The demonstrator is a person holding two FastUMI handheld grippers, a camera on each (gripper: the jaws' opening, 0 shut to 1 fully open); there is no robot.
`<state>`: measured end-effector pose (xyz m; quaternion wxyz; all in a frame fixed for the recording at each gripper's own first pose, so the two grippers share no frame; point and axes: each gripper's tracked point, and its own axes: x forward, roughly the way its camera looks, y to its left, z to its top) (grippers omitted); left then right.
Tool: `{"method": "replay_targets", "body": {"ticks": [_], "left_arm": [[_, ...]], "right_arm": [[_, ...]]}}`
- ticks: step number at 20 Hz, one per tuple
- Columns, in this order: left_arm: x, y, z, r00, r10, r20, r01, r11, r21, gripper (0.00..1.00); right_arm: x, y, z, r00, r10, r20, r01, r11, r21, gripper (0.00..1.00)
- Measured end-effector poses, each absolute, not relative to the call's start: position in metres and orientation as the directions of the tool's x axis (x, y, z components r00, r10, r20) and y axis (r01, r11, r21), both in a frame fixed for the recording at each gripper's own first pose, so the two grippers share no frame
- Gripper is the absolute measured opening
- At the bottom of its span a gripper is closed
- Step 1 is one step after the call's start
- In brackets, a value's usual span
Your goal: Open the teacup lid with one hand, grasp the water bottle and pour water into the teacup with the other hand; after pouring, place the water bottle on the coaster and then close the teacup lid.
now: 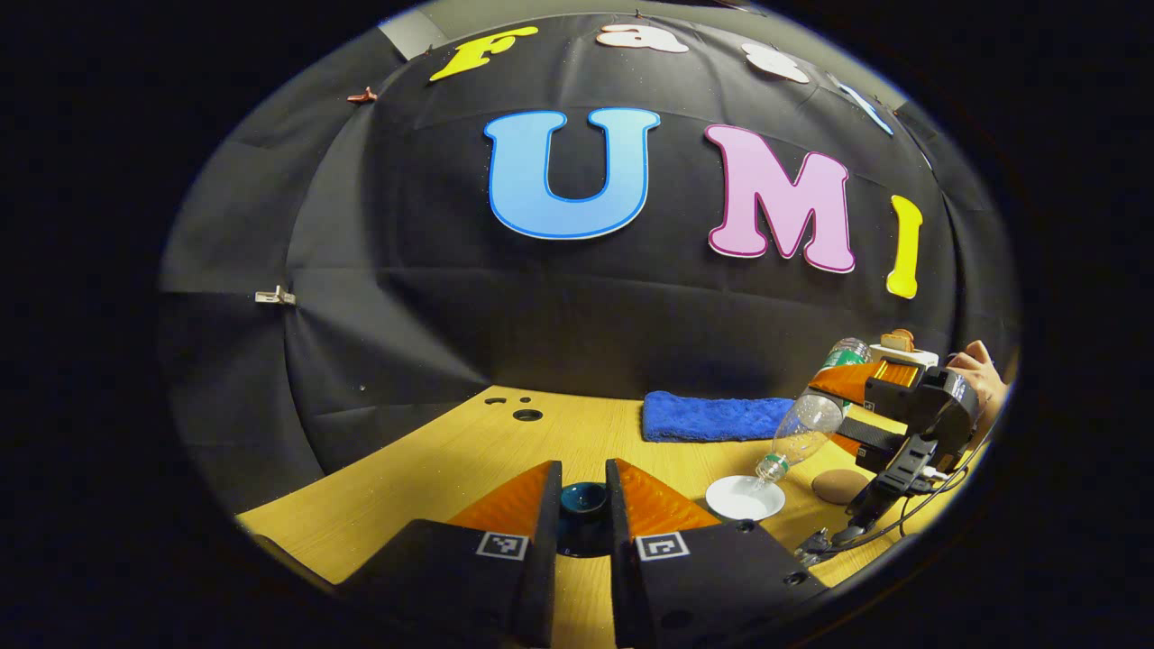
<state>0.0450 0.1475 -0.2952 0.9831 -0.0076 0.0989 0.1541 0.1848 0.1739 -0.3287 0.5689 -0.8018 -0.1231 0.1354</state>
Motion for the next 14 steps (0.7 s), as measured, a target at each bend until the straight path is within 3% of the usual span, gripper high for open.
{"method": "replay_targets", "body": {"ticks": [3, 4, 6, 7, 14], "left_arm": [[0.044, 0.149, -0.294, 0.934, 0.303, -0.191, -0.306, 0.952, 0.012, 0.25], [0.044, 0.15, -0.293, 0.934, 0.303, -0.188, -0.307, 0.952, 0.011, 0.29], [0.044, 0.15, -0.292, 0.935, 0.303, -0.183, -0.306, 0.952, 0.013, 0.25], [0.043, 0.15, -0.291, 0.936, 0.303, -0.18, -0.305, 0.952, 0.015, 0.29], [0.041, 0.147, -0.284, 0.938, 0.304, -0.168, -0.304, 0.952, 0.024, 0.29]], "right_arm": [[0.188, 0.176, -0.324, 0.926, 0.368, -0.08, 0.062, -0.358, -0.932, 0.75], [0.187, 0.178, -0.322, 0.922, 0.379, -0.078, 0.073, -0.369, -0.927, 0.75], [0.188, 0.18, -0.32, 0.913, 0.4, -0.077, 0.092, -0.386, -0.918, 0.75], [0.187, 0.182, -0.32, 0.909, 0.411, -0.077, 0.1, -0.392, -0.915, 0.75], [0.187, 0.184, -0.319, 0.901, 0.429, -0.068, 0.117, -0.391, -0.913, 0.72]]}}
